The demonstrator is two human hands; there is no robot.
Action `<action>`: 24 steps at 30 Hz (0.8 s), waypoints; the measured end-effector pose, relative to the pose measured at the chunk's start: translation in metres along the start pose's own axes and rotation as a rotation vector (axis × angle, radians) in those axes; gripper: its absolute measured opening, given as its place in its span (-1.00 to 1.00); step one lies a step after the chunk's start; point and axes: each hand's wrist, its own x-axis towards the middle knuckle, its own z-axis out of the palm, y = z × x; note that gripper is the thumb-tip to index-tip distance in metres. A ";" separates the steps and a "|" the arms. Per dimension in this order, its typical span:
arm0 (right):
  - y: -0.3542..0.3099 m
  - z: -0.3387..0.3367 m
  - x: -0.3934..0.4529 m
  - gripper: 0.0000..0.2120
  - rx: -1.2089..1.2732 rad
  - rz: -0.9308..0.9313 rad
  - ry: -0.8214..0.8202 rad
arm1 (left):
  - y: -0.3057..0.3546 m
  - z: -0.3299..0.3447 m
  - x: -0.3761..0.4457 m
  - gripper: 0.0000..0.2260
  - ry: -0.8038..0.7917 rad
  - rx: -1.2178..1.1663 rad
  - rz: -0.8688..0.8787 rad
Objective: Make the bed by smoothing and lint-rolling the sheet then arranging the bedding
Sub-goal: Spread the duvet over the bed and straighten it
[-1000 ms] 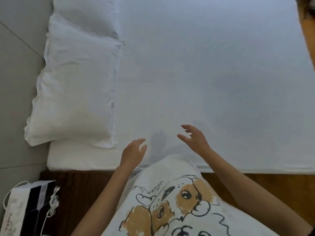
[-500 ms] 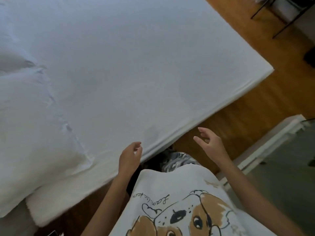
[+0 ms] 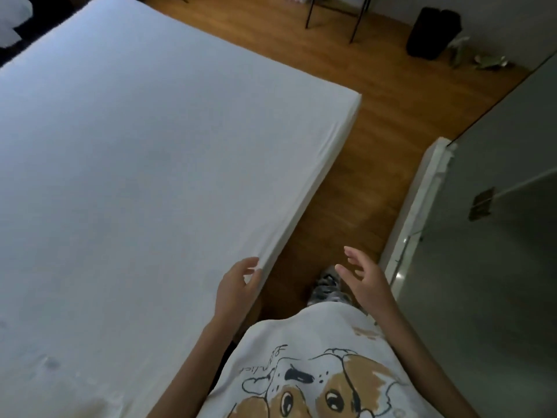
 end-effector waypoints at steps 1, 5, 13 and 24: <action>0.008 -0.014 0.007 -0.57 0.027 0.022 0.011 | 0.015 0.012 0.011 -0.78 -0.006 0.005 0.005; 0.039 -0.074 0.051 -0.62 0.121 0.089 0.012 | 0.070 0.063 0.058 -0.79 -0.029 -0.027 0.004; 0.057 -0.198 0.151 -0.73 0.288 0.175 0.170 | 0.194 0.152 0.140 -0.76 -0.082 -0.088 0.006; 0.064 -0.275 0.287 -0.63 0.281 0.310 0.213 | 0.297 0.203 0.304 -0.75 -0.203 -0.037 0.038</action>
